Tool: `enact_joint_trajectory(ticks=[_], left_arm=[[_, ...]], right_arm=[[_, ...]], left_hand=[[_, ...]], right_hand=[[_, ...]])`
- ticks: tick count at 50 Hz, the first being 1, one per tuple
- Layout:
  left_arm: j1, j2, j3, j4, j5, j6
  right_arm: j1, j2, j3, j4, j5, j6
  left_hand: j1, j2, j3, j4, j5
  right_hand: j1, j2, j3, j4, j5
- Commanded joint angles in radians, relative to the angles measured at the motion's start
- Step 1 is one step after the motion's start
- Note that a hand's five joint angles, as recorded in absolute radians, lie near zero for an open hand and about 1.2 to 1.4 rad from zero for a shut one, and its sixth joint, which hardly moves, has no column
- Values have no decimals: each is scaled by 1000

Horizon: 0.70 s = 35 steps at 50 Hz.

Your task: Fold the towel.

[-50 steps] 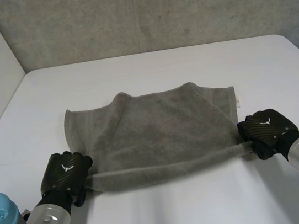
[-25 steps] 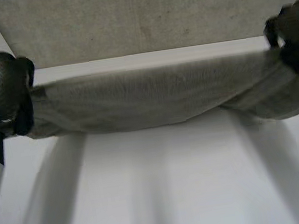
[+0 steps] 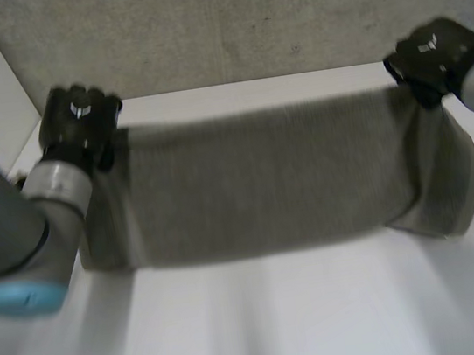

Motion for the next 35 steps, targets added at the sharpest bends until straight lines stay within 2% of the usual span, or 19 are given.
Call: enact_joint_trajectory(ticks=[1, 2, 4, 7, 13, 15, 18, 22, 26, 32, 35], left_arm=[[-11, -130, 446, 21, -28, -1], [-13, -127, 506, 45, -46, -6], [-14, -121, 544, 82, -65, -15], [-13, -104, 563, 159, -94, -46], [-10, -53, 496, 187, -93, -90], [1, -27, 384, 193, -80, -103], [3, -20, 266, 202, -61, -104], [6, -20, 137, 219, -19, -106], [39, -21, -73, 314, 42, -104], [62, -47, -295, 473, 107, -96], [75, -49, -374, 506, 128, -93]], right_arm=[[72, 85, -173, -505, 117, 36], [72, 85, -173, -506, 117, 36], [89, 50, -153, -648, 132, 84], [90, -10, -133, -647, 138, 148], [84, -39, -102, -590, 117, 201], [80, -33, -66, -549, 59, 205], [78, -30, -43, -530, 31, 205], [60, -24, 70, -491, -53, 205], [43, 11, 225, -495, -121, 193], [40, 68, 396, -512, -156, 156], [40, 71, 422, -512, -156, 135]], left_hand=[[-58, -119, -149, -117, -267], [-58, -119, -149, -117, -267], [-58, -119, -149, -117, -267], [-58, -119, -149, -117, -267], [-58, -119, -149, -117, -267], [-58, -119, -149, -117, -267], [-58, -119, -149, -117, -267], [-58, -119, -149, -117, -267], [-58, -119, -149, -117, -267], [-58, -119, -149, -117, -267], [-58, -119, -149, -117, -267]], right_hand=[[73, 64, 59, 53, 52], [73, 64, 59, 53, 52], [73, 64, 59, 53, 52], [73, 64, 59, 53, 52], [73, 64, 59, 53, 52], [73, 64, 59, 53, 52], [73, 64, 59, 53, 52], [73, 64, 59, 53, 52], [73, 64, 59, 53, 52], [73, 64, 59, 53, 52], [73, 64, 59, 53, 52]])
